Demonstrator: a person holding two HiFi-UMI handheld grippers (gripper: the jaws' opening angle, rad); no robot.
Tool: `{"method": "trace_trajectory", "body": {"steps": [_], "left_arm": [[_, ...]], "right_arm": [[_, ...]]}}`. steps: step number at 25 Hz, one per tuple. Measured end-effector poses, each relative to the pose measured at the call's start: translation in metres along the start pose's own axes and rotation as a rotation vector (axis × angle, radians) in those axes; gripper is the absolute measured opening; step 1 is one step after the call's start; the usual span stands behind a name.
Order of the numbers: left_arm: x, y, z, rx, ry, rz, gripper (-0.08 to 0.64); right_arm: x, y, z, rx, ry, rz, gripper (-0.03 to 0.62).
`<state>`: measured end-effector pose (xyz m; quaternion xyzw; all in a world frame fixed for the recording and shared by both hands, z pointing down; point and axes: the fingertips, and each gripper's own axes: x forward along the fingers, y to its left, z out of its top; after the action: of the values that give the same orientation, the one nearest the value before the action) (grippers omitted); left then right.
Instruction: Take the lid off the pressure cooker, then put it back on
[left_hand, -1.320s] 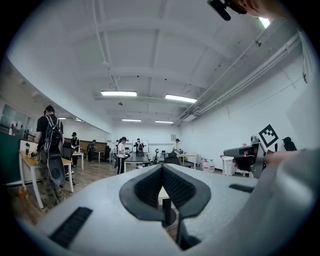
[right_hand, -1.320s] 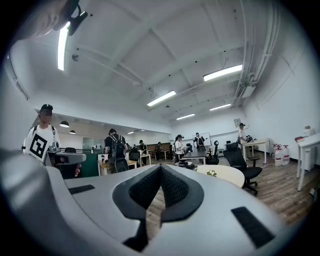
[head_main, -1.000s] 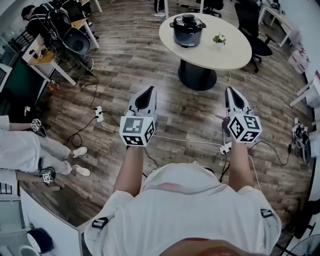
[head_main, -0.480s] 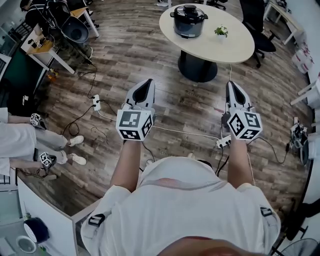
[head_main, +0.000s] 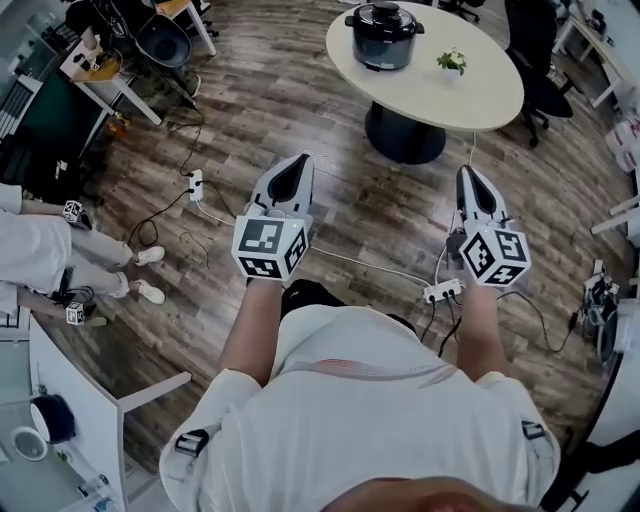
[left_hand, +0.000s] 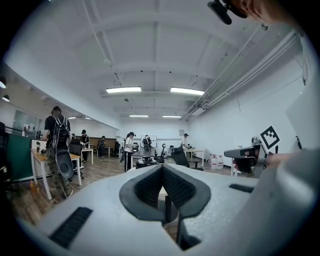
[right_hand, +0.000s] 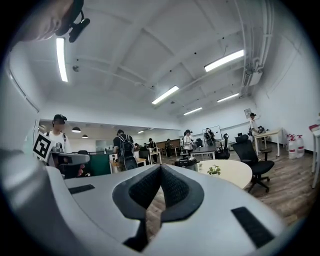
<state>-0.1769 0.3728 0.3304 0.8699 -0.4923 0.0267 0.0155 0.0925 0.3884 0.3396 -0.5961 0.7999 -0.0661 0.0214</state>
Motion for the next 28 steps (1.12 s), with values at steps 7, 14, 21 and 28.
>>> {"method": "trace_trajectory", "body": {"steps": [7, 14, 21, 28], "left_arm": [[0.026, -0.016, 0.001, -0.018, -0.001, 0.002, 0.005], [0.083, -0.023, 0.007, -0.01, -0.018, -0.039, 0.005], [0.157, 0.017, -0.002, -0.032, -0.022, -0.066, 0.005], [0.277, 0.094, -0.009, -0.058, 0.001, -0.112, 0.005]], "right_arm": [[0.009, -0.021, 0.0, 0.005, 0.01, 0.03, -0.003], [0.037, -0.051, 0.002, -0.014, 0.011, 0.018, -0.003], [0.11, -0.074, 0.004, -0.048, 0.016, 0.007, -0.003], [0.234, -0.107, 0.008, -0.073, 0.048, -0.038, -0.003]]}}
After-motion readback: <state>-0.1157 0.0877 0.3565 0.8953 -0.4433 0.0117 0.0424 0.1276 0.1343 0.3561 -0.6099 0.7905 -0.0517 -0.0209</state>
